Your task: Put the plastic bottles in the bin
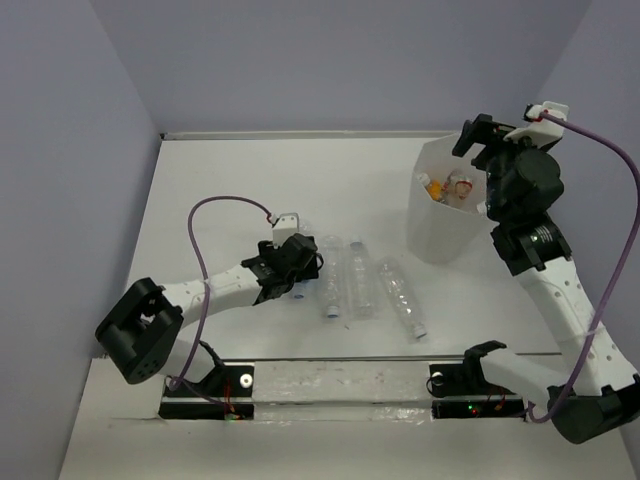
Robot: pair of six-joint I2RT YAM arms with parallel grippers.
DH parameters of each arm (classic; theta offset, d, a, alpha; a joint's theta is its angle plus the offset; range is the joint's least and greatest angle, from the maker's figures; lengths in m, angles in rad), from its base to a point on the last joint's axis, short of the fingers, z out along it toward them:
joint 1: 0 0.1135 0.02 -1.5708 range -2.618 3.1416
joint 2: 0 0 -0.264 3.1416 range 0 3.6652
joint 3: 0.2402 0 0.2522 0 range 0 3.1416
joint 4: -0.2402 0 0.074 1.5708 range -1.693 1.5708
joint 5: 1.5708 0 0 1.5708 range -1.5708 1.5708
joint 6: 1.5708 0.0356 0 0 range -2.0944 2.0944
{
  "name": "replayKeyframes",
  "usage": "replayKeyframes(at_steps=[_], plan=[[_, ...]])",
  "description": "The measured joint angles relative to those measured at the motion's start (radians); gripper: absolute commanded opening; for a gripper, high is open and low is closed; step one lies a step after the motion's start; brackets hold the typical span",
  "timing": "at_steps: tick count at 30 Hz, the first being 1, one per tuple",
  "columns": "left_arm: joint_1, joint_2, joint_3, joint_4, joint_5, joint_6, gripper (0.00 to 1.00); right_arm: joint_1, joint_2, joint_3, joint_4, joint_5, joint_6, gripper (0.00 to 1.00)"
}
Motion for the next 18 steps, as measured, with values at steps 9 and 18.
replayKeyframes(at_steps=[9,18], plan=[[0.038,0.077,-0.003,0.106,0.016,0.028,0.50,0.000,-0.120,-0.055,-0.058,-0.384,0.199,0.98],[0.039,-0.127,-0.085,0.087,0.013,0.038,0.46,0.146,-0.089,-0.192,-0.063,-0.631,0.345,0.99]])
